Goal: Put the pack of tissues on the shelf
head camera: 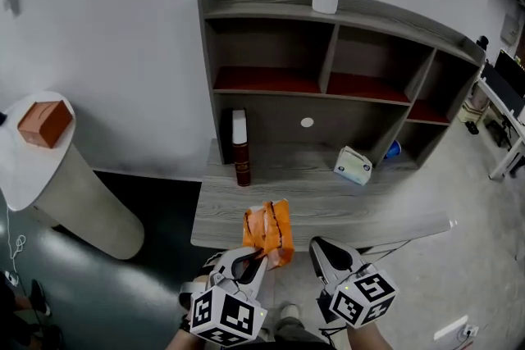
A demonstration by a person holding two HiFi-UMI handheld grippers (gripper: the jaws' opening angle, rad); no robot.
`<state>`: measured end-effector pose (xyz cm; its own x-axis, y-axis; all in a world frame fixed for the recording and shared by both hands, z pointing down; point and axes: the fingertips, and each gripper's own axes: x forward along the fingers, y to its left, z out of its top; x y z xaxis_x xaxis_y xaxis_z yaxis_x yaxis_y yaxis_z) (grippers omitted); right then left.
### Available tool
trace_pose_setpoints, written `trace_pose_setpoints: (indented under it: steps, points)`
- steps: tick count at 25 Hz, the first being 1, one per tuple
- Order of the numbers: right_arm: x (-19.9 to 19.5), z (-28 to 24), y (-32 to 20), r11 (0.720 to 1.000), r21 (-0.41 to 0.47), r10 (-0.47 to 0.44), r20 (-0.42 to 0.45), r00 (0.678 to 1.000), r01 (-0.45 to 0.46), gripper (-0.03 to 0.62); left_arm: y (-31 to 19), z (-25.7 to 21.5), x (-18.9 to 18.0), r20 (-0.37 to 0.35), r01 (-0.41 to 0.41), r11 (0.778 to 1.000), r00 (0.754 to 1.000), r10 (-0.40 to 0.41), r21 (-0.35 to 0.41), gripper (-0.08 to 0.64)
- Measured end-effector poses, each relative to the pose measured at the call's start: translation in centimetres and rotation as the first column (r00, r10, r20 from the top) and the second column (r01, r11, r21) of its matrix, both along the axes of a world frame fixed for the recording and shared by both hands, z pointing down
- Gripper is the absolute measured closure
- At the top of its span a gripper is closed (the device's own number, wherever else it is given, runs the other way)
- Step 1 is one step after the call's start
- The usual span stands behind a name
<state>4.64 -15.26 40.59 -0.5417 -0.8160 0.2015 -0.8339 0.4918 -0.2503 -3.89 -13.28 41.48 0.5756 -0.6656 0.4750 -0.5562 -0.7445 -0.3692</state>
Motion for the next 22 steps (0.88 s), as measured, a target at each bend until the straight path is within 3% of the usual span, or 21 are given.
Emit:
trace_pose_setpoints:
  steps: [22]
  points:
    - [5.9,-1.8,-9.3,0.99,0.042,-0.132,0.003,0.991,0.132,0.592,-9.2,-2.4,7.1,0.023,0.07,0.997,0.997,-0.071,0.025,0.554]
